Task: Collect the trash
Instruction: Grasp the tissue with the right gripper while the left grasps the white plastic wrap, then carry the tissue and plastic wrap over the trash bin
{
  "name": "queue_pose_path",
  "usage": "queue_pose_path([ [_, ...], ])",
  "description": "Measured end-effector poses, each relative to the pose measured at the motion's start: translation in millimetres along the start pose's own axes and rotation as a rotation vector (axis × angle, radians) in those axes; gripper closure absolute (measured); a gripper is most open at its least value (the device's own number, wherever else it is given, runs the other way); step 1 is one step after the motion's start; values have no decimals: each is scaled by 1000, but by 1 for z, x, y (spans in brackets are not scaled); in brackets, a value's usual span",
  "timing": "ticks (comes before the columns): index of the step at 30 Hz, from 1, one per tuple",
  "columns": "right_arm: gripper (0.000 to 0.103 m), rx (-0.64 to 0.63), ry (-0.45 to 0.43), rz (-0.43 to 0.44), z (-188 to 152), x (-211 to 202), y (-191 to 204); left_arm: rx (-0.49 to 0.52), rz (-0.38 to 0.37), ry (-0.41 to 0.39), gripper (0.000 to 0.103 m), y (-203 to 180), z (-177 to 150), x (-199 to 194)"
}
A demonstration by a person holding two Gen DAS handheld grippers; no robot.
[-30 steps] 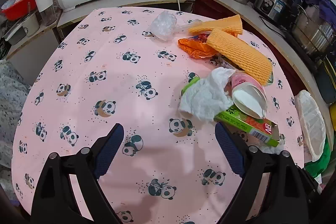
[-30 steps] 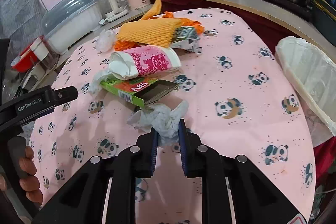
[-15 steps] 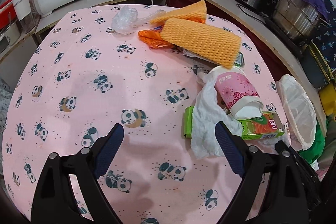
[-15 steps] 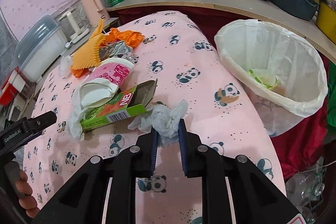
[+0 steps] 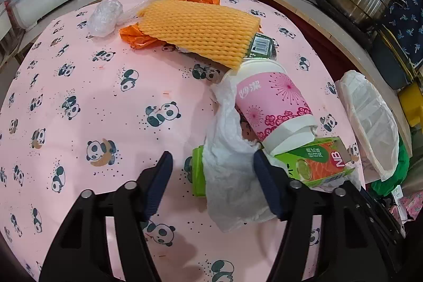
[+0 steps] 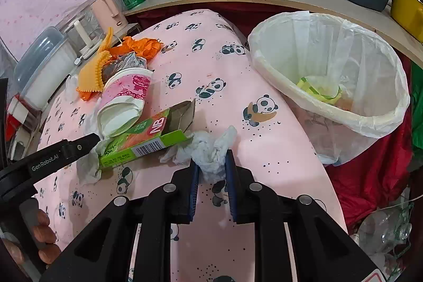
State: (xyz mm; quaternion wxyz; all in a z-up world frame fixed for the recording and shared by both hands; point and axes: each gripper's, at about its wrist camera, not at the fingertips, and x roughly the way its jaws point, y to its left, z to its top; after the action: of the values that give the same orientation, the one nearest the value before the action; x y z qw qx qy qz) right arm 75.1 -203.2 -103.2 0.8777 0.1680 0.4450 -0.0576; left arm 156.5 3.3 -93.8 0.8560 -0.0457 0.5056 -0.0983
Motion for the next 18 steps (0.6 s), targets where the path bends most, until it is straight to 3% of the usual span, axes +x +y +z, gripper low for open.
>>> queue_pose_path([
  [3, 85, 2, 2, 8, 0, 1, -2, 11, 1, 1, 68, 0, -1, 1],
  [5, 85, 3, -1, 12, 0, -1, -3, 13, 11, -1, 73, 3, -1, 0],
  [13, 85, 9, -53, 4, 3, -19, -5, -7, 62, -4, 80, 22, -6, -9],
  [15, 85, 10, -72, 7, 4, -26, -4, -28, 58, -5, 91, 28, -8, -15],
  [18, 85, -1, -95, 15, 7, -36, 1, -41, 56, -19, 94, 35, -8, -26],
])
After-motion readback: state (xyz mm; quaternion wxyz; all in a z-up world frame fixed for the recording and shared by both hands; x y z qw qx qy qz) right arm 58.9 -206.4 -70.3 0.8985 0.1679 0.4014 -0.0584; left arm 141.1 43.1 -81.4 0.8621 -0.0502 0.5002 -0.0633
